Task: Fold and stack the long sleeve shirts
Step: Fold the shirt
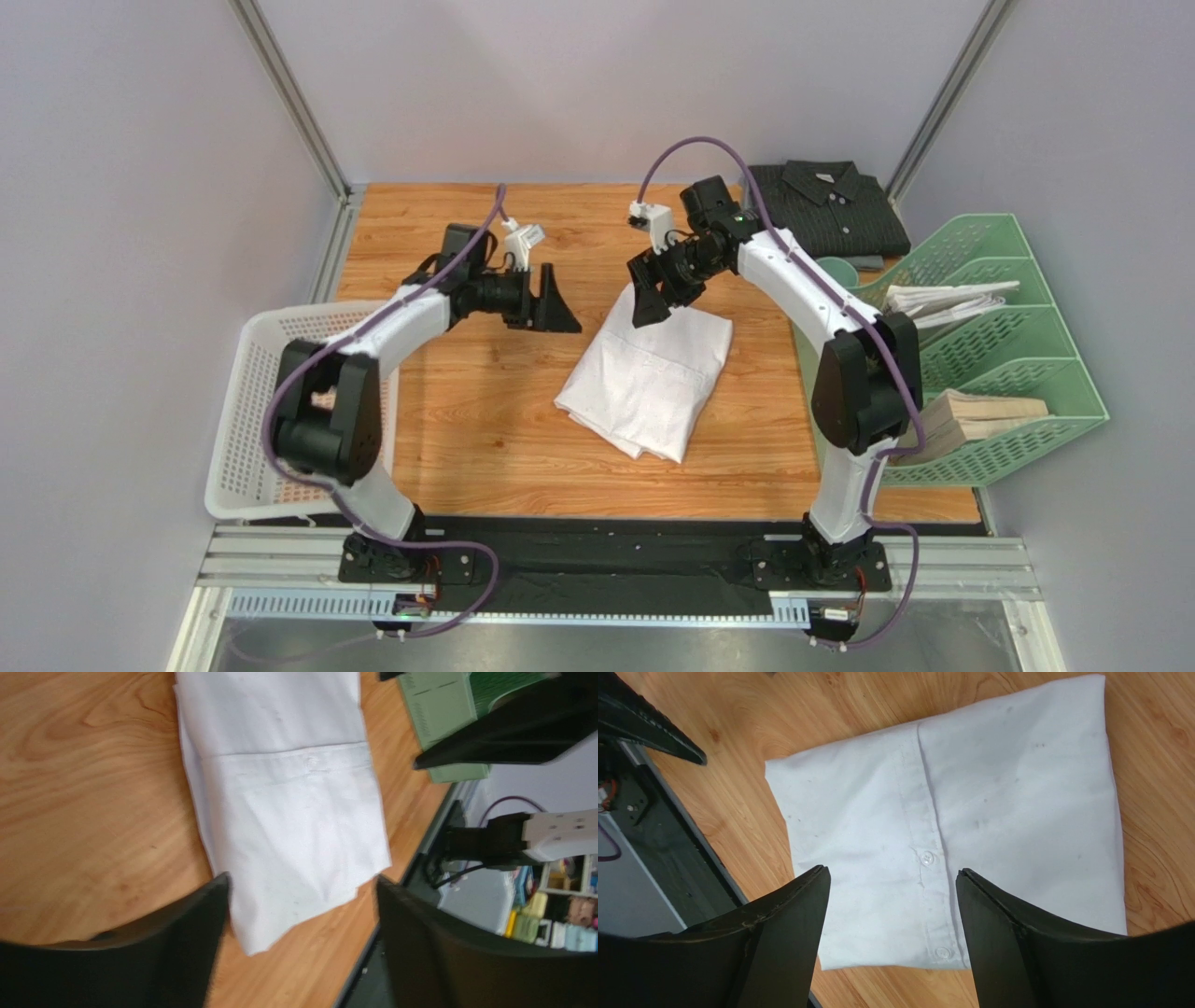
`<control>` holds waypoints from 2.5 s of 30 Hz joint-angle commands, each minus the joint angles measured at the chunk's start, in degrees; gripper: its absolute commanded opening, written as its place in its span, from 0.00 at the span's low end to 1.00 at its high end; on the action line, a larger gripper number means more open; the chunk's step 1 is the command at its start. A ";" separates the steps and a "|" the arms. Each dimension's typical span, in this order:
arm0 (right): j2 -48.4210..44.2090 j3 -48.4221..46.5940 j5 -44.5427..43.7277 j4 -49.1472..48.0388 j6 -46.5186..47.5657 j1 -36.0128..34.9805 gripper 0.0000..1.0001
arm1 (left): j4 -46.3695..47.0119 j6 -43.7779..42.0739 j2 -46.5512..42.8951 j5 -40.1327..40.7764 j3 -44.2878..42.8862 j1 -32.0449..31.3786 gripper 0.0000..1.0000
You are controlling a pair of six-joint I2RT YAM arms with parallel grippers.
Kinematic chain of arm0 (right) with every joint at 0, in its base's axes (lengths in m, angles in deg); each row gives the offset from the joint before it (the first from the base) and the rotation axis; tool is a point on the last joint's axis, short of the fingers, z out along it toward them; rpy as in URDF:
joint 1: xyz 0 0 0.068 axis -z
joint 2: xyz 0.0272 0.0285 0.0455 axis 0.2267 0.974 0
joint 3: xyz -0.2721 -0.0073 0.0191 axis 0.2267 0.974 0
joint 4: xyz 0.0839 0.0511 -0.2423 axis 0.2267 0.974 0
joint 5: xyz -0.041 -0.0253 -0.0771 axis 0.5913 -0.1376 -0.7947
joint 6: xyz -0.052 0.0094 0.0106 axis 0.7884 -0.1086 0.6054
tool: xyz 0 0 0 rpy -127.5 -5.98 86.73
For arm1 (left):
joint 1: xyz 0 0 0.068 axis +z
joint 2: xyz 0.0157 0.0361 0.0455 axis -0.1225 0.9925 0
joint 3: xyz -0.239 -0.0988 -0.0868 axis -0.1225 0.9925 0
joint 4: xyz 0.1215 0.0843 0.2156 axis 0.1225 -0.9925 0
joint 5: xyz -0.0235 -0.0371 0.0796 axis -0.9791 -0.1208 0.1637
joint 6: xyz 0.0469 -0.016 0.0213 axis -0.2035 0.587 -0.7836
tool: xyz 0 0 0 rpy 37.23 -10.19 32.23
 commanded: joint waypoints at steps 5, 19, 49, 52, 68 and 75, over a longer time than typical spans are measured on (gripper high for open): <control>4.89 6.05 -12.72 -2.06 2.57 -2.09 0.72 | -6.22 -6.90 21.24 2.28 -12.59 -1.06 0.99; 14.03 6.75 -14.49 -1.89 4.24 -1.56 0.68 | -2.96 2.58 33.30 -3.52 -18.22 -6.50 0.72; -13.20 16.32 -1.22 0.92 -6.22 11.35 0.88 | -40.19 -26.75 18.36 18.87 -38.50 0.61 0.00; -15.58 17.21 -1.31 1.45 -6.22 11.80 0.88 | -49.85 -36.76 20.03 25.53 -52.11 0.61 0.00; -18.75 21.51 2.46 2.07 -8.24 16.18 0.89 | -35.14 -62.39 18.27 64.96 -36.56 -19.50 0.00; -20.50 24.15 3.17 4.35 -6.40 18.56 0.89 | -33.64 -38.04 20.38 49.94 -21.31 -31.18 0.01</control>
